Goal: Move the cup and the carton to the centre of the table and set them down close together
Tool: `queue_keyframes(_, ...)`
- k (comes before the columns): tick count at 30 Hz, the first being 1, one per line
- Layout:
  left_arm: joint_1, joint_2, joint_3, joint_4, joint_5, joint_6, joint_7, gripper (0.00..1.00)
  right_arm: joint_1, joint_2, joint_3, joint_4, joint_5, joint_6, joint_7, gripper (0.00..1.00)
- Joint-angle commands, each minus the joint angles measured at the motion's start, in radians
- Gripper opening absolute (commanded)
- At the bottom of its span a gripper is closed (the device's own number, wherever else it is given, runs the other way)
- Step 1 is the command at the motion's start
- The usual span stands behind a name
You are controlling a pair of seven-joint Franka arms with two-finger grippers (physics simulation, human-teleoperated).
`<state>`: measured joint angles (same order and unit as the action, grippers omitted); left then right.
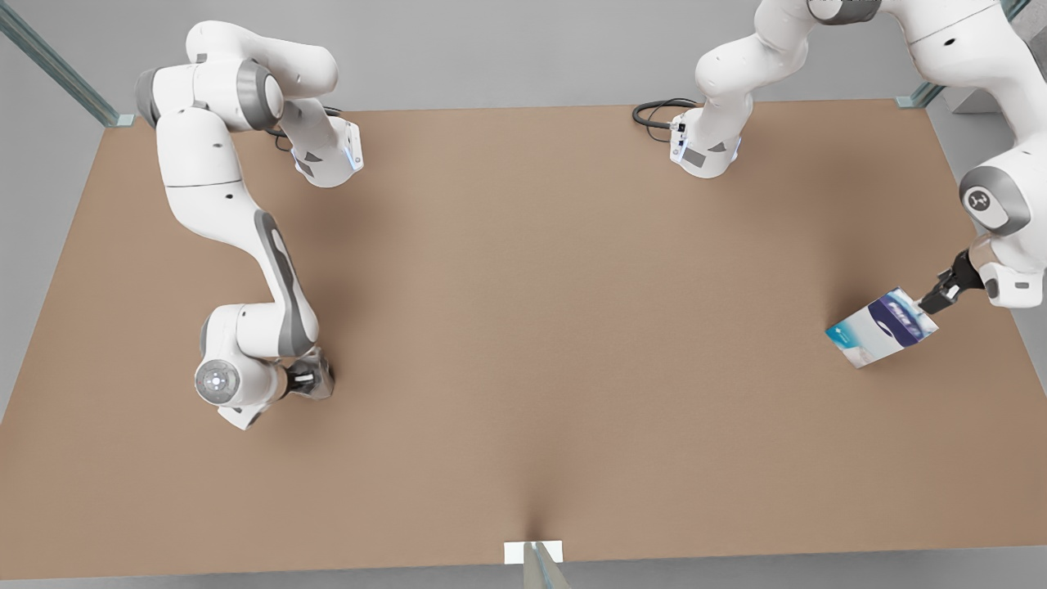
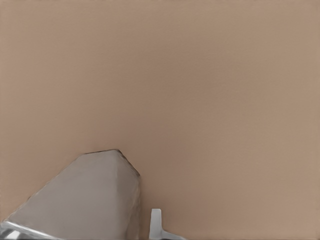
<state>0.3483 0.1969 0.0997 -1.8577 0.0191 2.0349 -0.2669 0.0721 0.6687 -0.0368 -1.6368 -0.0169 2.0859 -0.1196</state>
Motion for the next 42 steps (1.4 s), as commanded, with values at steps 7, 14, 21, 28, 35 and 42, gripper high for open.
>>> queue_keyframes(7, -0.002, 0.006, -0.009, -0.002, 0.002, -0.012, 0.115, 0.99, 0.008, -0.001, 0.002, 0.002, -0.003, 0.002, 0.000, 0.21)
queue_keyframes(14, 0.001, 0.067, -0.009, -0.025, 0.002, 0.056, 0.129, 0.99, -0.005, -0.009, 0.052, 0.063, 0.000, -0.004, 0.000, 0.21)
queue_keyframes(21, -0.003, 0.065, -0.009, -0.018, 0.001, 0.050, 0.129, 0.99, 0.501, 0.347, -0.181, 0.630, 0.336, 0.005, 0.109, 0.21)
queue_keyframes(28, 0.000, 0.110, -0.009, -0.021, 0.001, 0.094, 0.130, 0.99, 0.629, 0.462, -0.267, 0.778, 0.456, 0.011, 0.273, 0.21)
queue_keyframes(35, 0.006, 0.139, -0.009, -0.075, 0.001, 0.189, 0.143, 0.99, 0.629, 0.463, -0.265, 0.778, 0.456, 0.014, 0.281, 1.00)
queue_keyframes(42, 0.003, 0.134, -0.009, -0.075, 0.001, 0.185, 0.144, 0.71, 0.629, 0.462, -0.265, 0.778, 0.456, 0.013, 0.281, 1.00)
